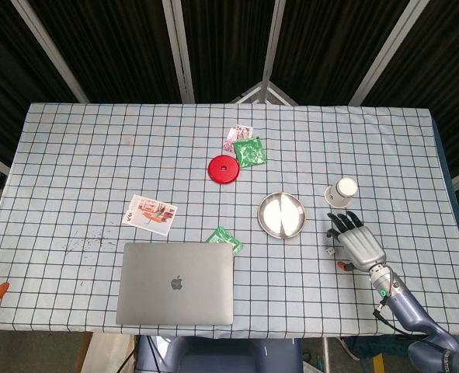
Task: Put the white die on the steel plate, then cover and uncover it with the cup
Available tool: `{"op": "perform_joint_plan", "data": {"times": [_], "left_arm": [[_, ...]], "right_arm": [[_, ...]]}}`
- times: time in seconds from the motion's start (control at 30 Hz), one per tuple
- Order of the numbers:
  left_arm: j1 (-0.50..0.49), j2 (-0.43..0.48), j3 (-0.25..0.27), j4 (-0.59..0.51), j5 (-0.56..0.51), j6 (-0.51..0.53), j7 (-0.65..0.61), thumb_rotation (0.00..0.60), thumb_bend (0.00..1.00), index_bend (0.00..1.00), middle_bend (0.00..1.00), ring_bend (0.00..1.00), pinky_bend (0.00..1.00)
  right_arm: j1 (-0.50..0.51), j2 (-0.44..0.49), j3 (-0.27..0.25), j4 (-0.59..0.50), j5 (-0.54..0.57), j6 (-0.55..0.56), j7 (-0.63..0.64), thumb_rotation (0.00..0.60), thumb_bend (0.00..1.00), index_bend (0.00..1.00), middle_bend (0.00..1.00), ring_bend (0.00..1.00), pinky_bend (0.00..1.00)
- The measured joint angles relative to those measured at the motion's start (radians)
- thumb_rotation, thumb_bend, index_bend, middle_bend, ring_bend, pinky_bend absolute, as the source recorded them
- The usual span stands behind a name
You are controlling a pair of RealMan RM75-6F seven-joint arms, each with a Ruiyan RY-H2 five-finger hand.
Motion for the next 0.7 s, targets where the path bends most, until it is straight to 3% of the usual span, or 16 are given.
{"op": "perform_joint_plan", "data": {"times": [0.7], "left_arm": [[-0.008,-0.014,0.001,-0.014,-0.007,-0.023,0.053,0.600,0.26,0.23,0.00,0.00,0.13]], "right_arm": [[0.034,-0.059,-0.046,0.094,-0.039,0.034,0.093,0.600,0.30,0.45,0.08,0.09,0.00]]}}
